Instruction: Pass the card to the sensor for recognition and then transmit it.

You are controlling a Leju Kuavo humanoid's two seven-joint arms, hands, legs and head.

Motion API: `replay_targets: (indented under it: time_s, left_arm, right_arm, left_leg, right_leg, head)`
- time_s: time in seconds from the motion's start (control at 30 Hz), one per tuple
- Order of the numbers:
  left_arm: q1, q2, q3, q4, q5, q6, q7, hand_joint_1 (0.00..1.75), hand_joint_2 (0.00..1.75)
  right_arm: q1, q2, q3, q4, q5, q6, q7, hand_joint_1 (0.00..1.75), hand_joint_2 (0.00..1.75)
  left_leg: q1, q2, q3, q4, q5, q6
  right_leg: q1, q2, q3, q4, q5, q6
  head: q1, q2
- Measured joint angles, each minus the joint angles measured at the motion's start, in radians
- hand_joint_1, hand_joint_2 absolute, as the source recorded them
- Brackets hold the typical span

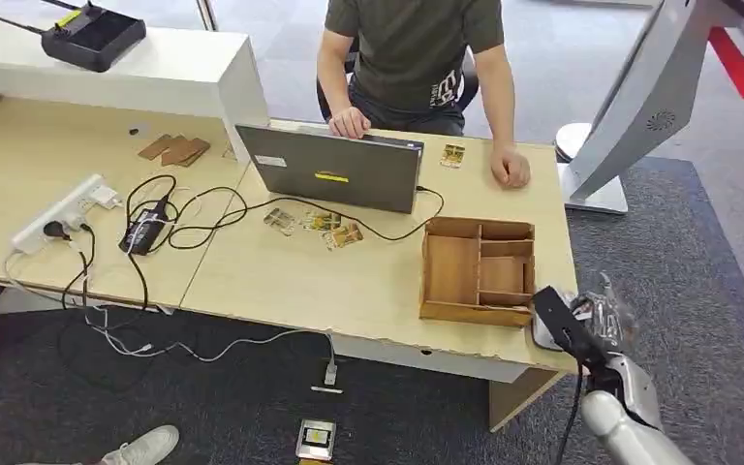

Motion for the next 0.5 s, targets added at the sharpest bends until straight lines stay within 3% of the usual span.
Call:
replay_targets:
  time_s: [0.23,0.5]
  left_arm:
    - [0.0,0.002,0.001,0.0,0.0,-0.001,0.0,0.0,1.75]
    - [0.006,0.004,0.008,0.0,0.005,-0.001,-0.007,0.0,1.75]
  right_arm:
    - [-0.002,0.002,0.013,0.012,-0.015,0.009,0.0,1.75,1.75]
    - [-0.013,-0.022,0.058,-0.013,0.015,-0.07,0.026,1.75,1.75]
  left_leg:
    - [0.0,0.0,0.0,0.0,0.0,0.0]
    - [0.0,0.0,0.001,0.0,0.0,0.0]
  right_leg:
    - [0.0,0.0,0.0,0.0,0.0,0.0]
    - [0.0,0.0,0.001,0.0,0.0,0.0]
  head:
    - [0.0,0.0]
    - [0.0,0.0]
